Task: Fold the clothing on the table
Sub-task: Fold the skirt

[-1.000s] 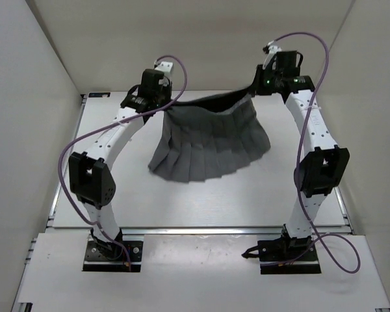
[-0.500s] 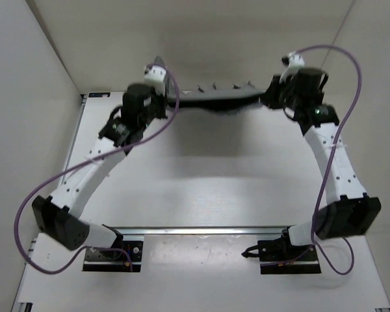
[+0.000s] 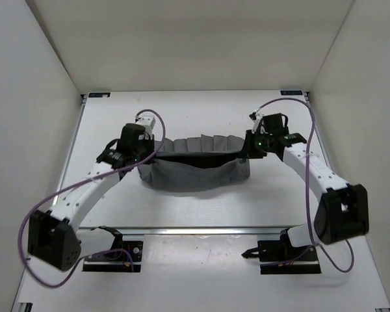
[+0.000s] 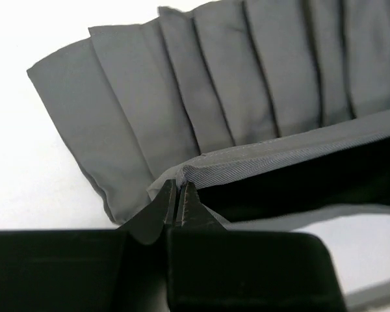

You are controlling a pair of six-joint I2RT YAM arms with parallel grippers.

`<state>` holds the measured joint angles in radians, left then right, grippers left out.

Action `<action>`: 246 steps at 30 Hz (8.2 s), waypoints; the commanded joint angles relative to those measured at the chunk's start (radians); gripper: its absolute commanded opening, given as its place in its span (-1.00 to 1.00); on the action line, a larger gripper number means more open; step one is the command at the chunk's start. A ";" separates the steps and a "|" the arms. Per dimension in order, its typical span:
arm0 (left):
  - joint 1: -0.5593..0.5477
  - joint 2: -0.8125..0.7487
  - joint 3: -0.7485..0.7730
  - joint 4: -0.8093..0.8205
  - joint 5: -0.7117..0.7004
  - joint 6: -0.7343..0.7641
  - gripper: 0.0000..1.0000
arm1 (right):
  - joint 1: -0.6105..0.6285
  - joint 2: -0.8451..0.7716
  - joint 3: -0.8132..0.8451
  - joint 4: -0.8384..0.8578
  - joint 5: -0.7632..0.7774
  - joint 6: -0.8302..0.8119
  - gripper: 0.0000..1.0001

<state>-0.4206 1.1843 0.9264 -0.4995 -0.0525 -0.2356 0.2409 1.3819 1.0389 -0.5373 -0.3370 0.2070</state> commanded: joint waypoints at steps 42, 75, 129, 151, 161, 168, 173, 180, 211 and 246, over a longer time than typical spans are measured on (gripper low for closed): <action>-0.207 -0.089 0.117 -0.320 0.046 -0.157 -1.00 | 0.020 -0.305 -0.080 -0.098 0.033 0.127 -1.00; 0.095 0.603 0.657 -0.114 -0.102 0.029 0.86 | -0.200 0.180 0.222 0.115 -0.078 -0.015 0.67; 0.025 0.718 0.293 0.137 0.086 -0.148 -1.00 | -0.220 0.264 -0.114 0.171 -0.013 -0.058 -0.99; -0.106 0.379 0.092 0.041 0.022 -0.245 -0.68 | -0.226 0.197 0.096 0.028 0.043 -0.098 0.35; -0.026 0.336 0.118 0.013 0.042 -0.188 0.28 | -0.250 0.028 -0.152 0.103 0.035 -0.080 0.90; -0.058 0.334 0.066 0.056 0.080 -0.214 0.18 | -0.249 0.065 -0.191 0.148 0.036 -0.077 0.94; -0.060 0.347 0.092 0.032 0.071 -0.202 0.16 | -0.247 0.124 -0.185 0.158 0.064 -0.080 0.95; -0.060 0.366 0.106 0.030 0.060 -0.191 0.09 | -0.230 0.164 -0.185 0.160 0.107 -0.089 0.84; -0.054 0.615 0.146 0.100 0.204 -0.232 -1.00 | -0.082 0.178 0.141 0.040 0.009 -0.074 -1.00; 0.048 0.778 0.187 0.269 0.539 -0.298 -1.00 | 0.324 0.443 0.280 0.404 -0.413 0.164 -0.84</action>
<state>-0.3820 1.9545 1.1339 -0.2150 0.4797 -0.5434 0.5480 1.8023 1.2827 -0.1665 -0.7132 0.3660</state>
